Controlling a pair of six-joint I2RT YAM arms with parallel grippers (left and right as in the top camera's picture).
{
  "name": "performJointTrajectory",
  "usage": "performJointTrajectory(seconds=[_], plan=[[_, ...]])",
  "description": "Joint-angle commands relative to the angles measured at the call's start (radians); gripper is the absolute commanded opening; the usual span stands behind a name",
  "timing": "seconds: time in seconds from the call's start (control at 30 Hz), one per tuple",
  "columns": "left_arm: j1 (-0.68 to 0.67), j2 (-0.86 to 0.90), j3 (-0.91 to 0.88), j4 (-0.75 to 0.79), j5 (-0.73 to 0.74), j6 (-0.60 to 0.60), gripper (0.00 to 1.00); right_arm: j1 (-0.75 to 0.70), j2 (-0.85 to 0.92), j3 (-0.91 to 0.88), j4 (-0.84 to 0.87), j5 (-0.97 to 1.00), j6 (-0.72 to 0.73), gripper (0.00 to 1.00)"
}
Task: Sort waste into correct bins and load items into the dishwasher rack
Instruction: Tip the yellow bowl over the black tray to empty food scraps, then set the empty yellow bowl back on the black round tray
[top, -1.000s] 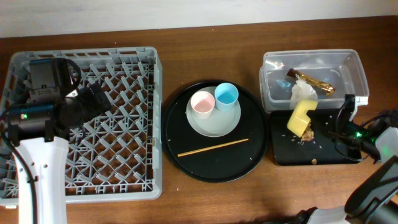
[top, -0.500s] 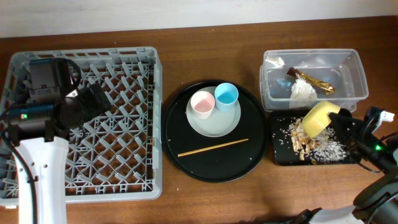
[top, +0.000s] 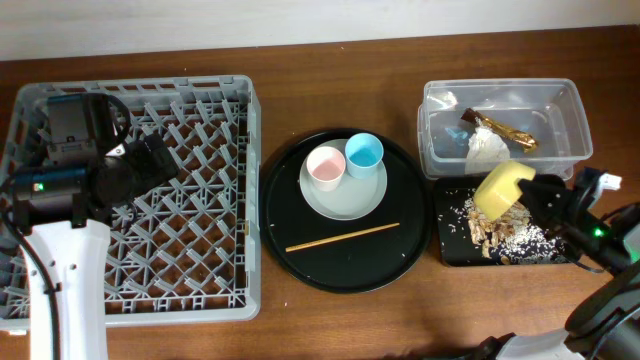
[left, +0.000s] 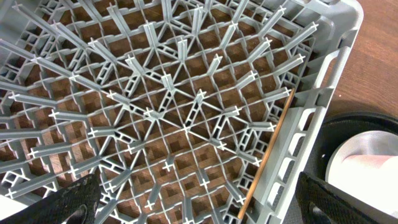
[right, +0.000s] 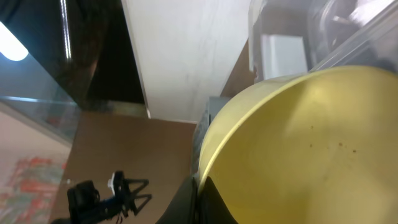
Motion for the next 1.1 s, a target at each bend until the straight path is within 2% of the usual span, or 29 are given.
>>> performJointTrajectory(seconds=[0.0, 0.1, 0.17, 0.23, 0.37, 0.43, 0.5, 0.6, 0.67, 0.83, 0.9, 0.97, 1.07], plan=[[0.003, -0.014, 0.005, -0.002, 0.007, -0.010, 0.99, 0.048, 0.005, -0.007, -0.049, -0.035, -0.017, 0.04], [0.003, -0.014, 0.005, -0.002, 0.007, -0.010, 0.99, 0.053, 0.001, -0.002, -0.068, -0.016, -0.013, 0.04], [0.003, -0.014, 0.005, -0.002, 0.007, -0.010, 0.99, 0.053, -0.010, 0.053, -0.129, 0.114, -0.013, 0.04], [0.003, -0.014, 0.006, -0.002, 0.007, -0.010, 0.99, 0.054, -0.012, 0.201, -0.264, 0.335, -0.013, 0.04], [0.003, -0.014, 0.005, -0.002, 0.007, -0.010, 0.99, 0.090, -0.044, 0.450, -0.474, 0.568, -0.002, 0.04], [0.003, -0.014, 0.005, -0.002, 0.007, -0.010, 0.99, 0.203, -0.093, 0.520, -0.476, 0.767, 0.134, 0.04], [0.003, -0.014, 0.005, -0.002, 0.007, -0.010, 0.99, 0.338, -0.137, 0.532, -0.455, 0.877, 0.208, 0.04], [0.003, -0.014, 0.005, -0.002, 0.007, -0.010, 0.99, 0.636, -0.175, 0.532, -0.407, 1.039, 0.344, 0.04], [0.003, -0.014, 0.005, -0.002, 0.007, -0.010, 0.99, 0.872, -0.172, 0.532, -0.366, 1.223, 0.476, 0.04], [0.003, -0.014, 0.005, -0.002, 0.007, -0.010, 0.99, 1.302, -0.158, 0.529, -0.267, 1.537, 0.700, 0.04], [0.003, -0.014, 0.005, -0.002, 0.007, -0.010, 0.99, 1.410, -0.132, 0.491, -0.199, 1.609, 0.729, 0.04], [0.003, -0.014, 0.006, -0.002, 0.007, -0.010, 0.99, 1.455, -0.118, 0.424, -0.110, 1.654, 0.728, 0.04], [0.003, -0.014, 0.005, -0.002, 0.007, -0.010, 0.99, 1.458, -0.109, 0.330, 0.011, 1.692, 0.720, 0.08]])
